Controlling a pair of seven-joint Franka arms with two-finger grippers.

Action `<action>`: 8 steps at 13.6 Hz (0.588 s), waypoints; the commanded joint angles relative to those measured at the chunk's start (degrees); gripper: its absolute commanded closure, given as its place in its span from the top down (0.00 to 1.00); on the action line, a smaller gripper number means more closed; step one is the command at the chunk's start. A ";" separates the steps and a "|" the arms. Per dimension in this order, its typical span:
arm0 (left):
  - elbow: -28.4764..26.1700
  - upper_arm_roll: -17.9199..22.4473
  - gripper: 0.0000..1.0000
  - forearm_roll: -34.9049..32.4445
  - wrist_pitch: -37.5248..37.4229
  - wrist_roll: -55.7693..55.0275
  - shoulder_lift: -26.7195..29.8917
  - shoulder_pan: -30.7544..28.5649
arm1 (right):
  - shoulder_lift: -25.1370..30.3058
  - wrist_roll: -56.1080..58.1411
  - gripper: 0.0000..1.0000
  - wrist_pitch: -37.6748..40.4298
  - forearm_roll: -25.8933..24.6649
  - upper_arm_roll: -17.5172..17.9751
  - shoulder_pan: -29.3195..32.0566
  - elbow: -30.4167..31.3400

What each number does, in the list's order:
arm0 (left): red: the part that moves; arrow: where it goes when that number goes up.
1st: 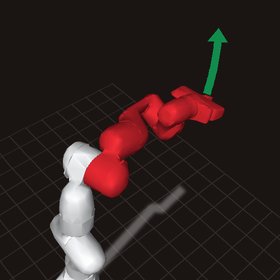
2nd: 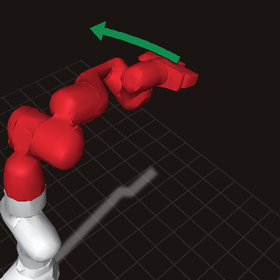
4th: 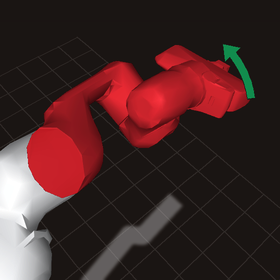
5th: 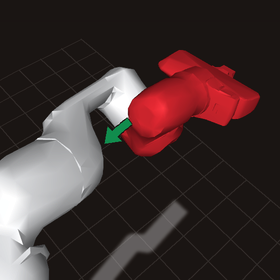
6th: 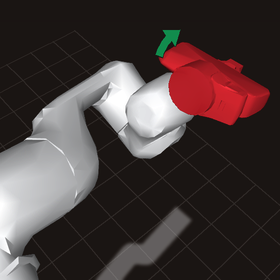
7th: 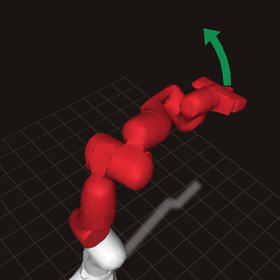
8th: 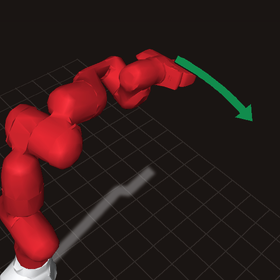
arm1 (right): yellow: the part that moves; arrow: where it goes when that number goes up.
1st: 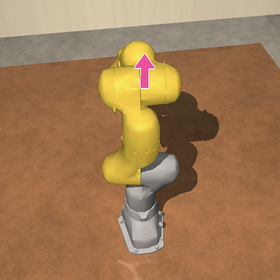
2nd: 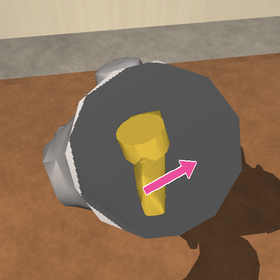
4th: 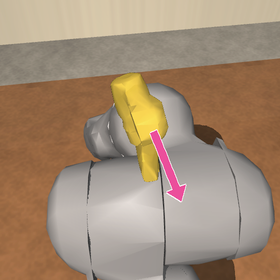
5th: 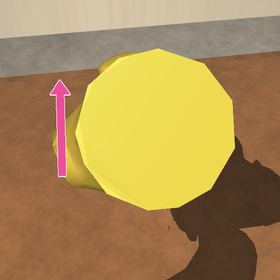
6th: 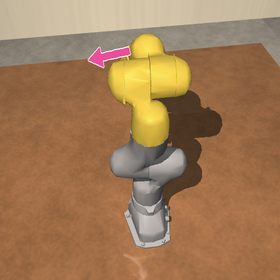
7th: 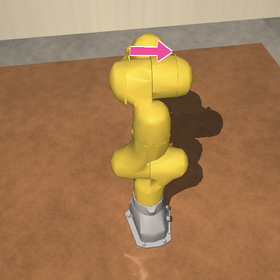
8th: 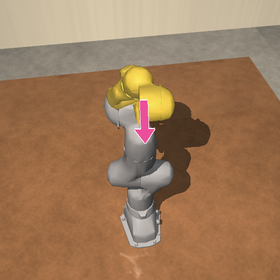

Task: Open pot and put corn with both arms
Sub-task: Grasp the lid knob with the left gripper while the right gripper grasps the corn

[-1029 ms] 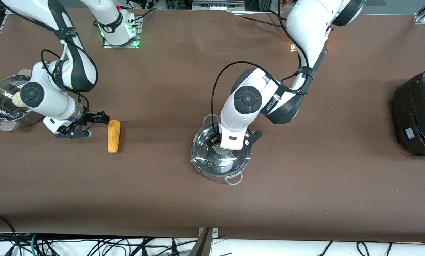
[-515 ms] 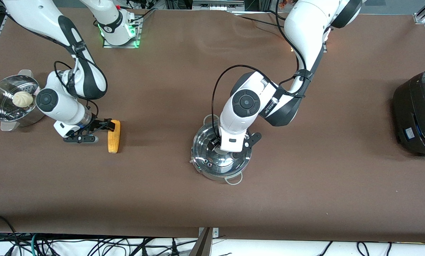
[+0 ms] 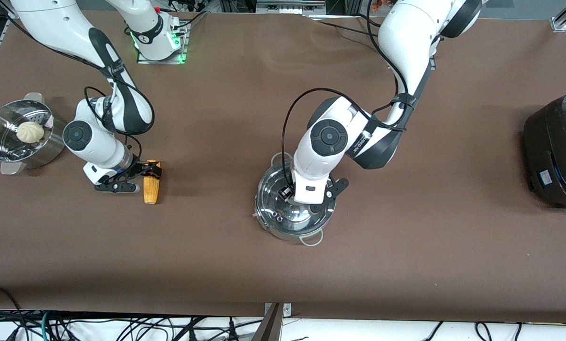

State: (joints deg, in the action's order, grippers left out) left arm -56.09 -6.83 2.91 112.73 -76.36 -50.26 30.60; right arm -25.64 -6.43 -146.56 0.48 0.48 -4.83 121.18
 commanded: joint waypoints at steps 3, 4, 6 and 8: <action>2.48 0.94 0.17 0.61 -0.85 -0.19 -1.77 0.77 | -1.34 0.63 0.11 -1.54 0.58 -0.04 -1.14 -0.24; 2.48 1.03 0.00 0.61 -0.76 0.16 -1.77 0.77 | -1.34 0.63 0.09 -1.54 0.49 -0.04 -1.14 -0.33; 2.39 1.55 0.00 0.61 -1.28 1.30 -1.33 0.77 | -0.91 0.98 0.06 -0.93 0.49 0.04 -1.14 -1.64; 2.56 1.30 0.00 0.61 -3.47 1.22 -0.72 0.69 | 0.50 1.07 0.06 3.27 0.49 -0.04 -1.14 -4.09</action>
State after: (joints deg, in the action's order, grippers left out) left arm -55.89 -6.74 2.91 112.50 -76.25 -50.32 30.66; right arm -26.99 -6.31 -147.27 0.47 0.51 -5.81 119.36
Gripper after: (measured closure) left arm 0.498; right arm 0.559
